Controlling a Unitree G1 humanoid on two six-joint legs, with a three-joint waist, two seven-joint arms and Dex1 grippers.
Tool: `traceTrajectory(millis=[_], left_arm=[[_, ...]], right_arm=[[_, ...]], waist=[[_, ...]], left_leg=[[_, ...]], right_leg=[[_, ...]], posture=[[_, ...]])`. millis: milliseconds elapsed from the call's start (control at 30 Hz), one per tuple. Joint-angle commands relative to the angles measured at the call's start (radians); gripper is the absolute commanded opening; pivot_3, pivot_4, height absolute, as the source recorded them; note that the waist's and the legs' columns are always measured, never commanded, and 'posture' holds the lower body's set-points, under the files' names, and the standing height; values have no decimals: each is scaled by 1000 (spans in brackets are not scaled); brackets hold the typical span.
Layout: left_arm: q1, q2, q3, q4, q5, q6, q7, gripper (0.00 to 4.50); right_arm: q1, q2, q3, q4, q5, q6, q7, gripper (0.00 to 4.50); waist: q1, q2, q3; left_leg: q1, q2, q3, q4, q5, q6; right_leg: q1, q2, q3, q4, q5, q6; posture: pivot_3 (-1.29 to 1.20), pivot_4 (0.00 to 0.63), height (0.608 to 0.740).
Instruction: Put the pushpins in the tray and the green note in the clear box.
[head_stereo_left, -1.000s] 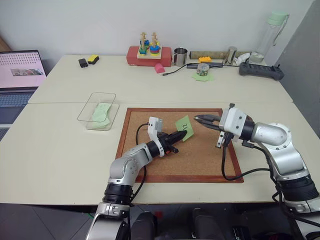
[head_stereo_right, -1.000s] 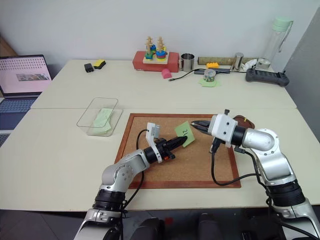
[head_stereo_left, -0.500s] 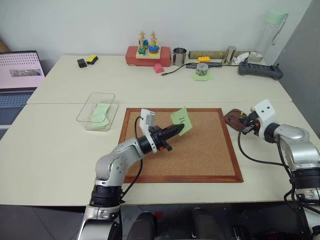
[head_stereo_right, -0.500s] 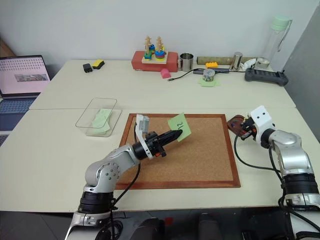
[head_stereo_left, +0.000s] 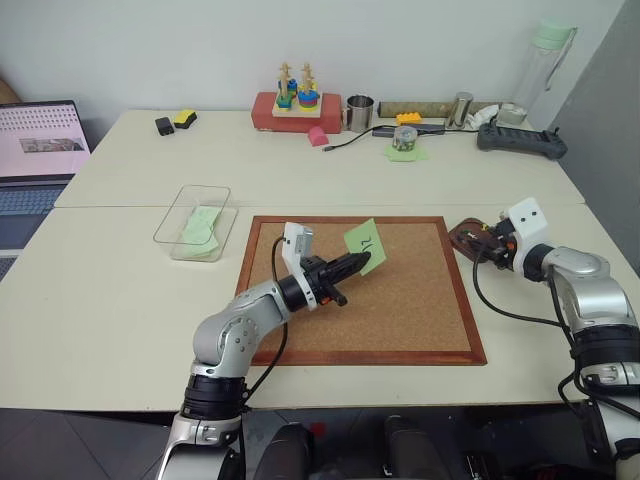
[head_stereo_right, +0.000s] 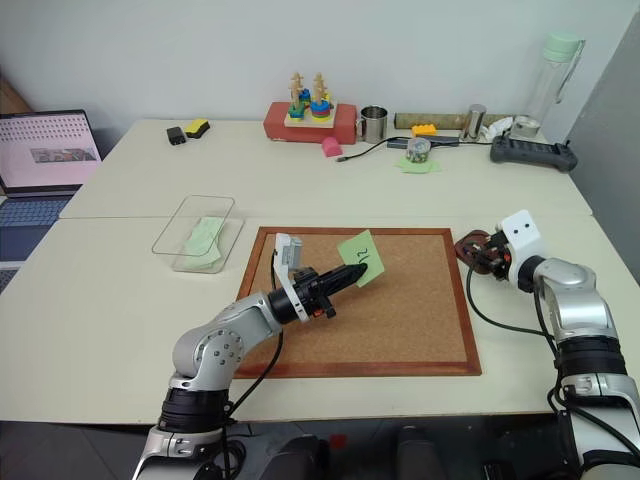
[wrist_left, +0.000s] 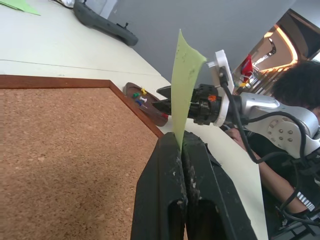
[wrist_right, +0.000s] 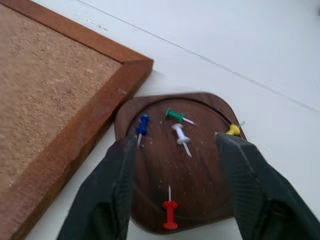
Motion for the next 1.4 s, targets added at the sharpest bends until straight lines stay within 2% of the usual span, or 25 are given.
traceTrajectory(millis=[33,67,200,300,433,667,900,1033,1400], left_arm=[[-14,12,23,-67,4,-36,26,0],[-16,22,36,-84,16,-51,46,0],[-32,48,84,-118,63,-112,122,0],[-37,68,104,-131,94,-144,159,0],[-23,111,132,-166,145,-179,214,0],[-25,259,264,-146,263,-206,348,0],[-82,420,290,6,400,-201,411,0],[-95,449,281,73,423,-203,402,0],[-116,470,260,187,465,-220,368,0]], right_arm=[[15,-61,-23,-141,35,-57,94,3412],[24,-82,-12,-199,48,-76,149,3638],[28,-145,46,-404,82,-107,308,3638],[-35,-138,67,-519,177,-16,384,3638],[-133,-116,87,-575,282,109,438,3638],[-239,-71,127,-550,332,235,440,3638],[-255,-25,135,-557,352,274,429,3638],[-285,22,110,-554,385,300,387,3638],[-285,18,121,-552,369,281,372,3638]], waist=[[0,0,0],[1,0,0],[-3,0,0],[-3,0,1],[2,0,1],[4,-1,1],[4,-2,2],[3,-2,2],[4,-2,1]], left_leg=[[0,0,0,0,0,0],[0,0,0,0,0,0],[0,0,0,0,0,0],[0,1,-1,0,0,0],[0,1,-4,0,0,0],[-1,1,-5,-1,0,0],[-2,1,-6,-1,0,0],[-2,1,-6,-1,0,0],[-17,1,-6,0,0,-1]], right_leg=[[0,0,0,0,0,0],[0,0,0,0,0,0],[0,0,0,0,0,0],[0,1,-1,-1,0,1],[0,0,0,0,-2,3],[-1,-1,-1,-1,0,0],[-2,-1,-2,-1,0,0],[-2,-1,-2,-1,0,0],[-19,-1,-1,3,2,0]], posture=[[0,150,740],[0,150,740],[0,150,740],[0,150,740],[0,150,740],[0,150,740],[0,150,740],[0,150,740],[0,150,740]])
